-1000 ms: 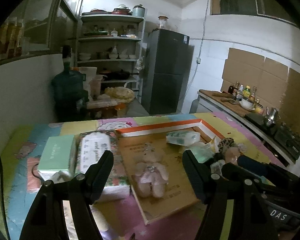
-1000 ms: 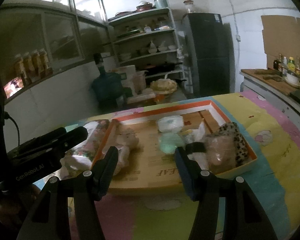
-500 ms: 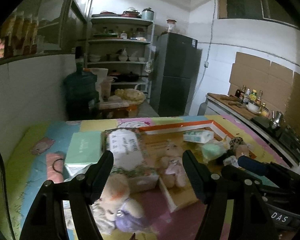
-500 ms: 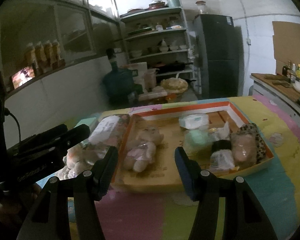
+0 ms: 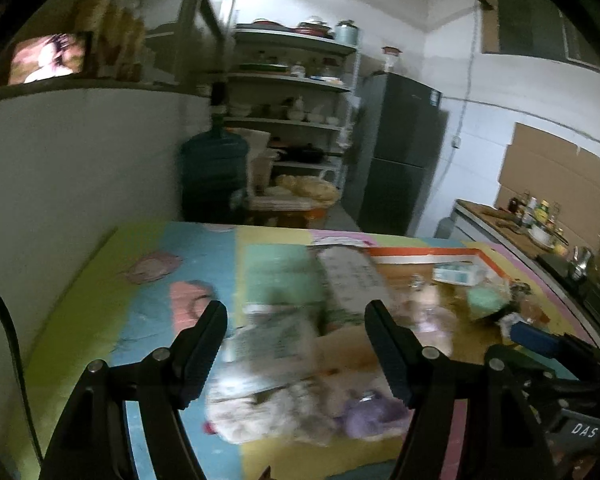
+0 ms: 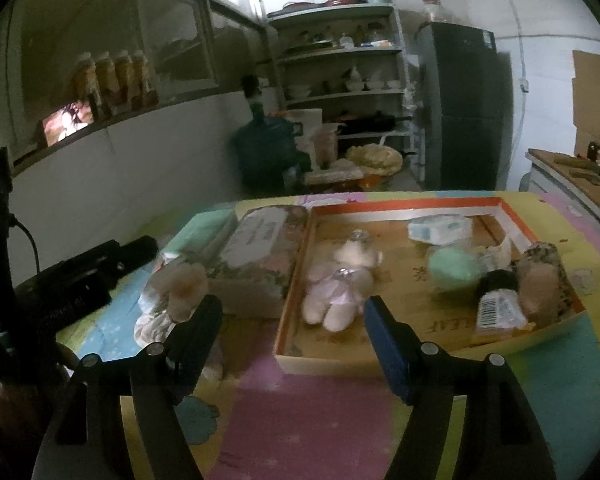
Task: Organize soft objects
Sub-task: 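Grasp the white cloth with the left tool while the right tool grasps the cream teddy bear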
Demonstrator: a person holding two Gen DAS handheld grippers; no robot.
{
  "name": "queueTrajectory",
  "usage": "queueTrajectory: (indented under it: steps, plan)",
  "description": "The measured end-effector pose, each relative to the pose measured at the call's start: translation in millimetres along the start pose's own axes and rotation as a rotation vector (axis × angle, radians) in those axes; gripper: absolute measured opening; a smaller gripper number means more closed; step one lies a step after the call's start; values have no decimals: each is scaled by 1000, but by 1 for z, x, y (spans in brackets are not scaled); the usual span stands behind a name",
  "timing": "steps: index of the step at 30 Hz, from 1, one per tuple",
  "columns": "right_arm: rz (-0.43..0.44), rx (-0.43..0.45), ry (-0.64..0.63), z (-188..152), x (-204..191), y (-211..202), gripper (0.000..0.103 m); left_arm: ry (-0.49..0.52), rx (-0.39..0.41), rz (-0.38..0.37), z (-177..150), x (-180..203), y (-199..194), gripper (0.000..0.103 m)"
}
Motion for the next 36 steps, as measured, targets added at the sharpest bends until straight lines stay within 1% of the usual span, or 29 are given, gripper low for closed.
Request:
queueTrajectory:
  steps: [6, 11, 16, 19, 24, 28, 30, 32, 34, 35, 36]
  plan:
    - [44, -21, -34, -4, -21, 7, 75, -40, 11, 51, -7, -33, -15, 71]
    - [89, -44, -74, -9, -43, 14, 75, -70, 7, 71, -15, -50, -21, 71]
    - [123, -76, -114, -15, -64, 26, 75, -82, -4, 75, -22, -63, -21, 71]
    - [139, -91, -127, -16, -72, 33, 75, -79, -6, 58, -24, -67, -21, 71]
    - [150, -108, -141, -16, -82, 44, 75, -39, -26, -13, -28, -67, -17, 71]
    - [154, -123, -145, -17, -86, 52, 74, -12, -40, -51, -32, -65, -17, 71]
    - [157, -130, -142, -18, -86, 56, 67, 16, -47, -69, -33, -62, -16, 71]
    - [157, -139, -139, -18, -87, 60, 63, 44, -55, -91, -33, -58, -14, 71]
    - [157, -144, -136, -18, -87, 63, 55, 86, -68, -127, -31, -53, -11, 71]
    - [157, -146, -135, -18, -88, 64, 46, 108, -74, -144, -31, -51, -9, 71]
    - [158, -148, -132, -18, -87, 65, 41, 136, -82, -159, -31, -49, -8, 71]
Point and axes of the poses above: each gripper's, at about its wrist camera, not at the fingertips, and y roughly the way its jaws point, x to its right, z to its top, the point moved 2 cm from there along y, roughly the way its jaws point, and after that the axes turned 14 degrees about -z, right-handed, at the moved point
